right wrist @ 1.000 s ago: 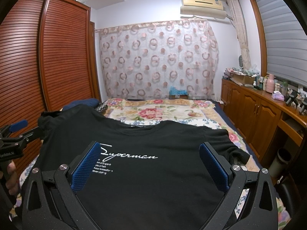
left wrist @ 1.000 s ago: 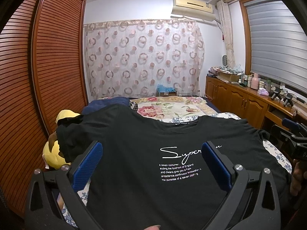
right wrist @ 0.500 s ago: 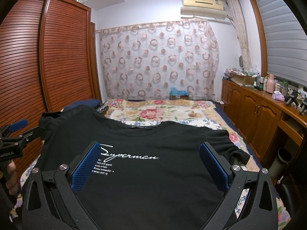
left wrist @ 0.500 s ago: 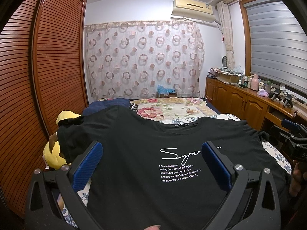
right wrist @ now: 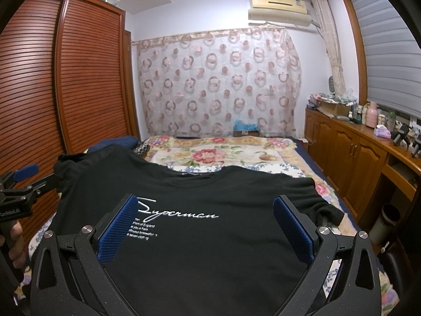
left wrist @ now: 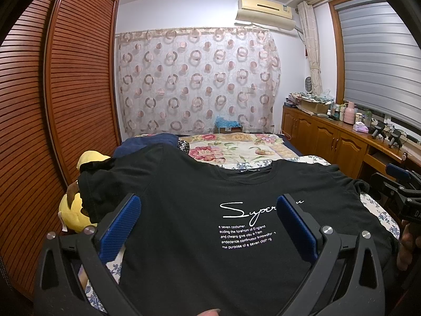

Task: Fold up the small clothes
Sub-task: 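Move the left gripper to the shirt's side edge and close on it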

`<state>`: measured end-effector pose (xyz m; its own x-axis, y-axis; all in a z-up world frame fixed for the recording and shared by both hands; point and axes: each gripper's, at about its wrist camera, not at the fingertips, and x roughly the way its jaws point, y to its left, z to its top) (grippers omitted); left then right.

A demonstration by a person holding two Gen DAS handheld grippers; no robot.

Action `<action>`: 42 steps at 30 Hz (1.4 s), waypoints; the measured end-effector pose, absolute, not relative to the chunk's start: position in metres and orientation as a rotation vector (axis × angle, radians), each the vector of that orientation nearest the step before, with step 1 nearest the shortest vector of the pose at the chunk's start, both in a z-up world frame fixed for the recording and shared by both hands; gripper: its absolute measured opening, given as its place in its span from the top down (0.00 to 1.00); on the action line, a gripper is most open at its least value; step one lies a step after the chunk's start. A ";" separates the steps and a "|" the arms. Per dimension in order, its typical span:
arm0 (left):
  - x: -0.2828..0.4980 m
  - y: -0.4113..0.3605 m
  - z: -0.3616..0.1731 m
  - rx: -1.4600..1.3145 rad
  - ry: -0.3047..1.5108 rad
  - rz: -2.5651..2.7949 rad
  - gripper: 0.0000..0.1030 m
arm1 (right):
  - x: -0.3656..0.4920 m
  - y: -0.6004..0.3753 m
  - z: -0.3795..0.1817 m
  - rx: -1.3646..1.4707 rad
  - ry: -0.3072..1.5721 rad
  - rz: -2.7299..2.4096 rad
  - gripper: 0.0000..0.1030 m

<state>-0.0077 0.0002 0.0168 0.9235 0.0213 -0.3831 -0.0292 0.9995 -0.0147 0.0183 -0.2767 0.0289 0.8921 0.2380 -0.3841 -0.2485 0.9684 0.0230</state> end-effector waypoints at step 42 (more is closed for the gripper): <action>0.049 0.134 -0.028 -0.094 0.590 -0.027 0.21 | 0.073 -0.187 -0.009 -0.130 0.514 0.424 0.00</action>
<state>0.0486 0.1337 -0.0285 0.8308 -0.0526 -0.5541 -0.0014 0.9953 -0.0965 0.0731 -0.1875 -0.0085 0.7864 0.3599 -0.5021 -0.4240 0.9056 -0.0150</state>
